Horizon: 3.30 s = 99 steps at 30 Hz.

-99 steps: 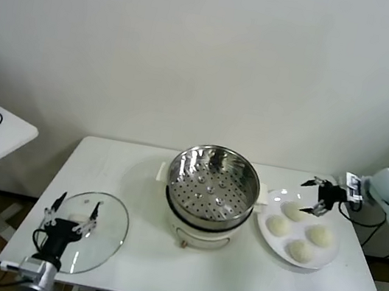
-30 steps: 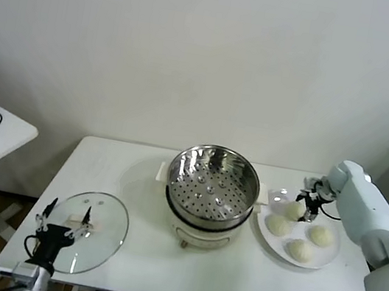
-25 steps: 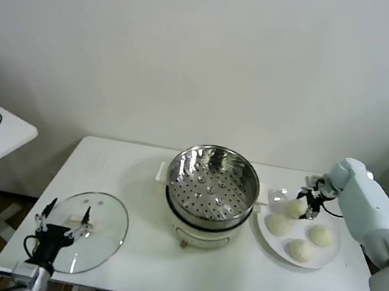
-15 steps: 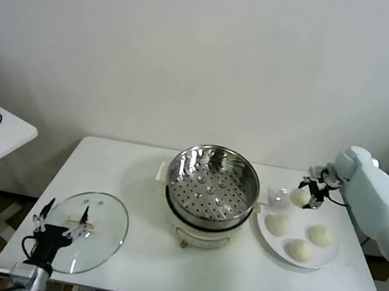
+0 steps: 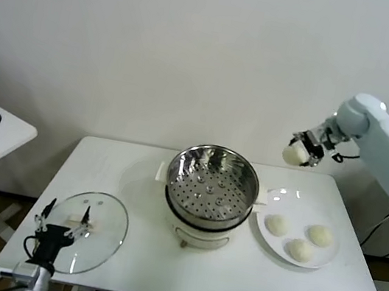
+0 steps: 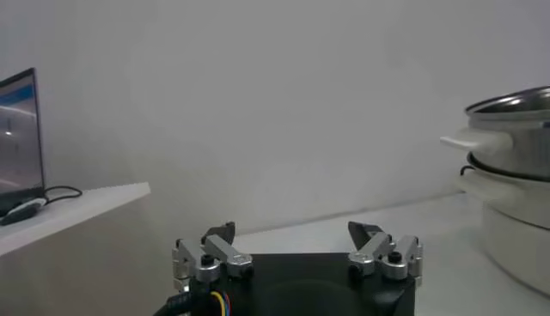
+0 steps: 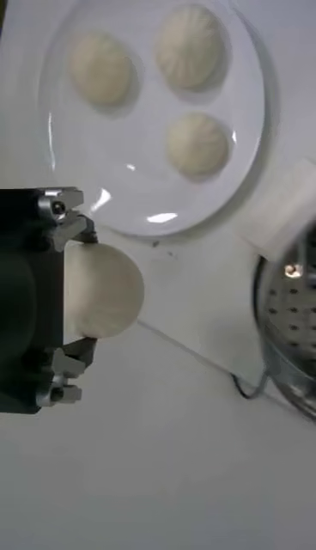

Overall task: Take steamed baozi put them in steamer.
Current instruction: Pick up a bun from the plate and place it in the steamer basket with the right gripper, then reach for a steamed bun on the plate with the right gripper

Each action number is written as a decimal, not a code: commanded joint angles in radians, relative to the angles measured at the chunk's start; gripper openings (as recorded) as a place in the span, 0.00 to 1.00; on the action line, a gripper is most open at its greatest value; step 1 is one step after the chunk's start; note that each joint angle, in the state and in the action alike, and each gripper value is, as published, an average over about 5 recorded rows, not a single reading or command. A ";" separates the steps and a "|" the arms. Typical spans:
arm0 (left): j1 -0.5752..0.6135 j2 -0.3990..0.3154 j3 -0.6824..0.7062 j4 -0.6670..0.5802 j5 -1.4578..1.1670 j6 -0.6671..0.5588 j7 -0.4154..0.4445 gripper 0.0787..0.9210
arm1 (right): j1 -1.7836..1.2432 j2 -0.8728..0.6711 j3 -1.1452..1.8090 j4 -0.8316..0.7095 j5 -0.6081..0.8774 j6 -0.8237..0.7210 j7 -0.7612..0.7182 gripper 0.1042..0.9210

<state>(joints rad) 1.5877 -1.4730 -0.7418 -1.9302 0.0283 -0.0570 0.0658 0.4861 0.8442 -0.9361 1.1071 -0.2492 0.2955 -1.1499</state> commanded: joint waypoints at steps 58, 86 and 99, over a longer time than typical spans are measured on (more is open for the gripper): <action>0.024 0.007 -0.009 -0.001 -0.014 0.003 -0.001 0.88 | -0.031 0.281 -0.137 0.128 -0.308 0.243 -0.033 0.88; -0.005 0.021 0.020 -0.023 -0.045 0.027 0.013 0.88 | -0.079 -0.205 -0.298 -0.044 0.505 -0.395 -0.002 0.88; 0.009 0.020 0.006 -0.020 -0.050 0.027 0.007 0.88 | -0.362 -0.076 -0.079 -0.166 0.370 -0.411 0.022 0.88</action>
<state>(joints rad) 1.5930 -1.4527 -0.7338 -1.9501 -0.0113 -0.0322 0.0731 0.3232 0.7273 -1.1536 1.0380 0.1760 -0.0730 -1.1382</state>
